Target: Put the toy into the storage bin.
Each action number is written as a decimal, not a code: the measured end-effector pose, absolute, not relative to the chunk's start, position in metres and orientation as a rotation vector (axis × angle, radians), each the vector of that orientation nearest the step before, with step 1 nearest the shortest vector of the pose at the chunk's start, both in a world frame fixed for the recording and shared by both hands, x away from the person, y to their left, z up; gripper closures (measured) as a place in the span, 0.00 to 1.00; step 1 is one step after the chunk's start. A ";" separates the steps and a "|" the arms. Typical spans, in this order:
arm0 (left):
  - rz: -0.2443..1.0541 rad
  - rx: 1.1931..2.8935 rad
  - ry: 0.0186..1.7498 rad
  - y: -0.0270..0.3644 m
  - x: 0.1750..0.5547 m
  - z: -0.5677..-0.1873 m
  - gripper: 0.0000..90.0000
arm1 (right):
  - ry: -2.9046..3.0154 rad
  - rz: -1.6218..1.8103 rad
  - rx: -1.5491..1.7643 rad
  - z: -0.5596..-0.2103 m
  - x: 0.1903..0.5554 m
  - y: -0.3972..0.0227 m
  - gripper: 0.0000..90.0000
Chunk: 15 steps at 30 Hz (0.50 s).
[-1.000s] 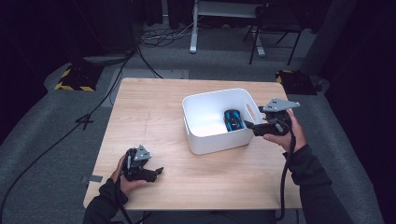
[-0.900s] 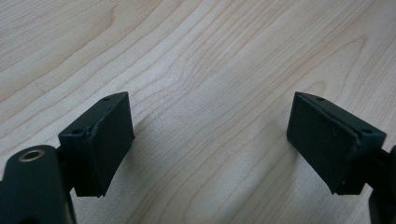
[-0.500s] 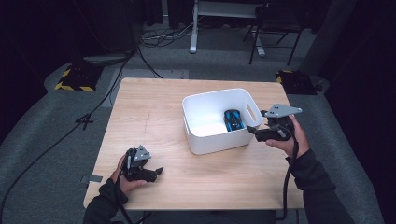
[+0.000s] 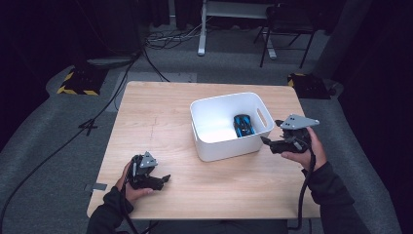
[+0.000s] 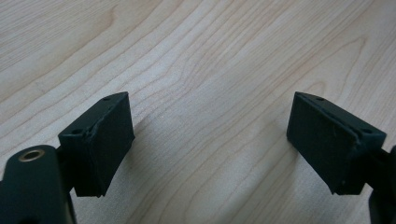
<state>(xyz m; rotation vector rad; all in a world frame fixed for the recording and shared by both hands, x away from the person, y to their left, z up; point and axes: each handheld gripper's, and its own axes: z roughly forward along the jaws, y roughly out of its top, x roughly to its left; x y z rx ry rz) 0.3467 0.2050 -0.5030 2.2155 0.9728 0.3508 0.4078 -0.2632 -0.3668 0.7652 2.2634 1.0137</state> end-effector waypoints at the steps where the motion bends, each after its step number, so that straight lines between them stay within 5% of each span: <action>1: 0.351 2.215 0.973 0.205 0.347 -0.503 0.17 | 2.268 1.015 0.770 -0.367 0.406 -0.264 0.23; 15: 0.351 2.215 0.973 0.205 0.347 -0.503 0.17 | 2.276 0.998 0.735 -0.375 0.393 -0.268 0.23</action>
